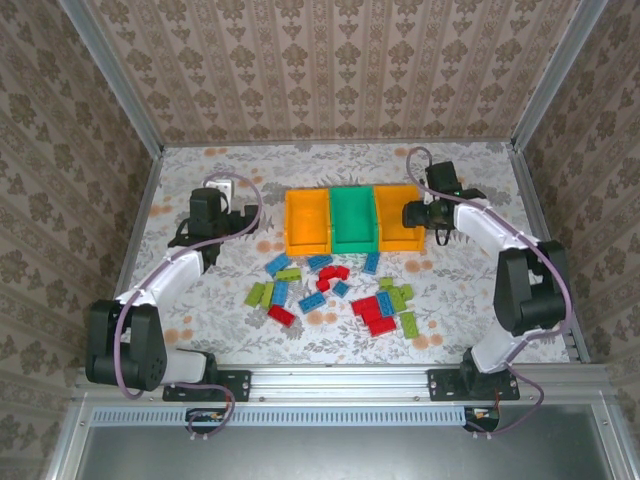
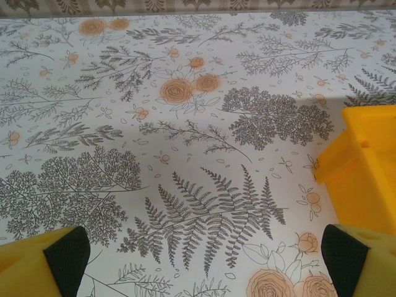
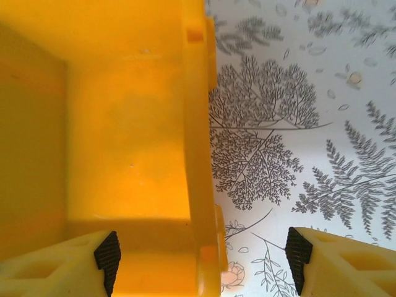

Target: Sort the legos into containers by color

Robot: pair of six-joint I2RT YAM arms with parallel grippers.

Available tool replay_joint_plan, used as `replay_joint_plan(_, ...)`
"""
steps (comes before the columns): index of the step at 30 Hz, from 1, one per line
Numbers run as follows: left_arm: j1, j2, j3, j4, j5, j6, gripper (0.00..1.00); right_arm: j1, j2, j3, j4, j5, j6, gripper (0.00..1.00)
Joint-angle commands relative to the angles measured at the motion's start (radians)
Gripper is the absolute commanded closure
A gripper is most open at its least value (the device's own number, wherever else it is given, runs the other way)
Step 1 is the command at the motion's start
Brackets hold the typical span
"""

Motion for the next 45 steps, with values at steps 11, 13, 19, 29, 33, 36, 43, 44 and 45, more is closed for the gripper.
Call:
replay_joint_plan(11, -0.017, 0.026, 0.001, 0.034, 0.013, -0.039, 0.00, 0.242, -0.153, -0.131, -0.203, -0.045, 0.155, 0.25)
replay_joint_plan(13, -0.020, 0.033, 0.006, 0.036, 0.016, -0.039, 0.00, 0.291, -0.139, -0.156, -0.193, -0.049, 0.203, 0.26)
replay_joint_plan(19, -0.030, 0.049, 0.019, 0.038, 0.023, -0.037, 0.00, 0.406, -0.047, -0.158, -0.184, 0.001, 0.285, 0.27)
replay_joint_plan(29, -0.033, 0.040, 0.020, 0.026, 0.013, -0.026, 0.00, 0.449, 0.050, -0.129, -0.232, 0.065, 0.319, 0.34)
replay_joint_plan(33, -0.033, 0.041, 0.019, 0.029, 0.014, -0.027, 0.00, 0.450, 0.046, -0.134, -0.225, 0.064, 0.325, 0.36)
replay_joint_plan(36, -0.035, 0.043, 0.019, 0.030, 0.014, -0.030, 0.00, 0.449, 0.052, -0.134, -0.220, 0.064, 0.325, 0.40)
replay_joint_plan(43, -0.036, 0.035, 0.014, 0.024, 0.003, -0.023, 0.00, 0.449, 0.054, -0.134, -0.221, 0.059, 0.326, 0.60)
replay_joint_plan(44, -0.036, 0.034, 0.012, 0.023, 0.001, -0.023, 0.00, 0.450, 0.050, -0.134, -0.220, 0.058, 0.330, 0.63)
replay_joint_plan(45, -0.036, 0.033, 0.011, 0.023, 0.000, -0.023, 0.00, 0.449, 0.045, -0.134, -0.217, 0.059, 0.331, 0.65)
